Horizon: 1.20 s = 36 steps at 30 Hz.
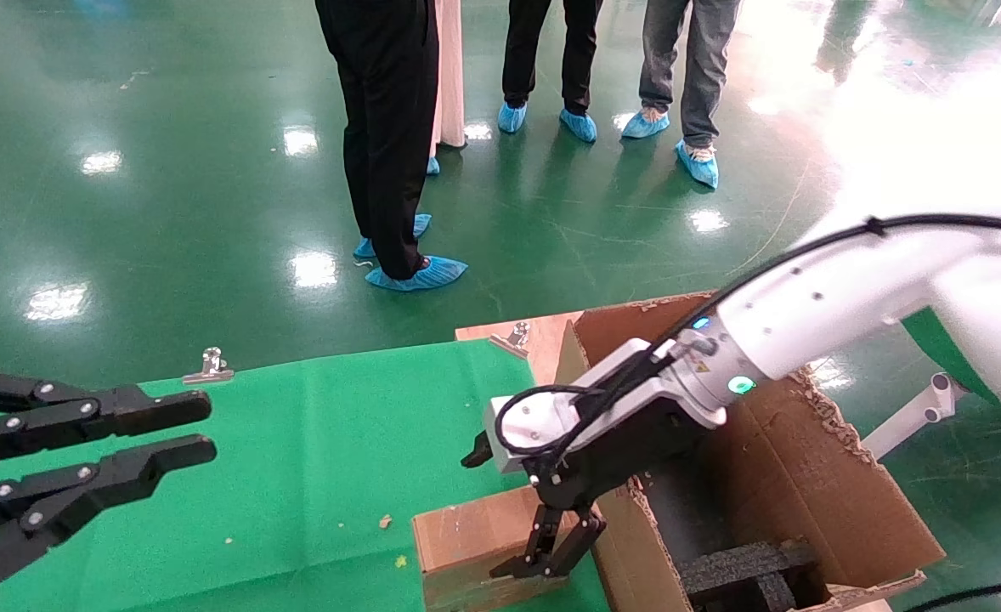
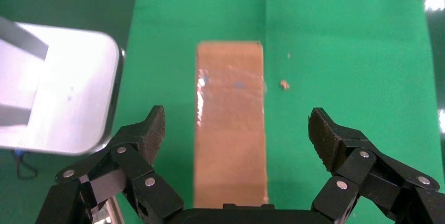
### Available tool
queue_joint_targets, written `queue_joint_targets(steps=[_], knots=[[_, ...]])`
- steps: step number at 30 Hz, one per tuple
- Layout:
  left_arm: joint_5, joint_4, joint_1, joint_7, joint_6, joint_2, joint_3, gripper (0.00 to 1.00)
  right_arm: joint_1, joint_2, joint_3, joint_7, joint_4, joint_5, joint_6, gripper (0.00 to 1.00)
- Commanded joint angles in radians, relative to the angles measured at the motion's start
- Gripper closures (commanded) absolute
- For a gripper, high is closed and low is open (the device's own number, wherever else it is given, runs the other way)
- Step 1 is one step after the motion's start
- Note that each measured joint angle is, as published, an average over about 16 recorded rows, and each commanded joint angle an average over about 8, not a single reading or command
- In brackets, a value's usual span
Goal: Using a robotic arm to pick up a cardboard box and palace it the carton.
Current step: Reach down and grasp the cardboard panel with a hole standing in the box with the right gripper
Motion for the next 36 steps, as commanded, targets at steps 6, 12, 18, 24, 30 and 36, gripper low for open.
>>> queue_joint_targets(steps=[6, 12, 18, 24, 30, 36], knots=[[0.000, 0.000, 0.000, 0.000, 0.000, 0.000, 0.001, 1.00, 0.077, -0.082, -0.116, -0.066, -0.111, -0.066, 0.003, 0.00], [-0.001, 0.000, 0.000, 0.000, 0.000, 0.000, 0.001, 0.74, 0.111, -0.136, -0.178, -0.126, -0.193, -0.084, 0.006, 0.00], [-0.001, 0.000, 0.000, 0.001, -0.001, -0.001, 0.001, 0.01, 0.130, -0.166, -0.216, -0.167, -0.249, -0.075, 0.005, 0.00], [-0.001, 0.000, 0.000, 0.001, -0.001, -0.001, 0.001, 0.00, 0.139, -0.177, -0.230, -0.177, -0.266, -0.069, 0.005, 0.44], [-0.001, 0.000, 0.000, 0.001, -0.001, -0.001, 0.001, 0.00, 0.136, -0.173, -0.224, -0.174, -0.259, -0.069, 0.004, 1.00], [-0.001, 0.000, 0.000, 0.001, -0.001, -0.001, 0.001, 0.00, 0.133, -0.170, -0.220, -0.171, -0.254, -0.070, 0.004, 1.00]])
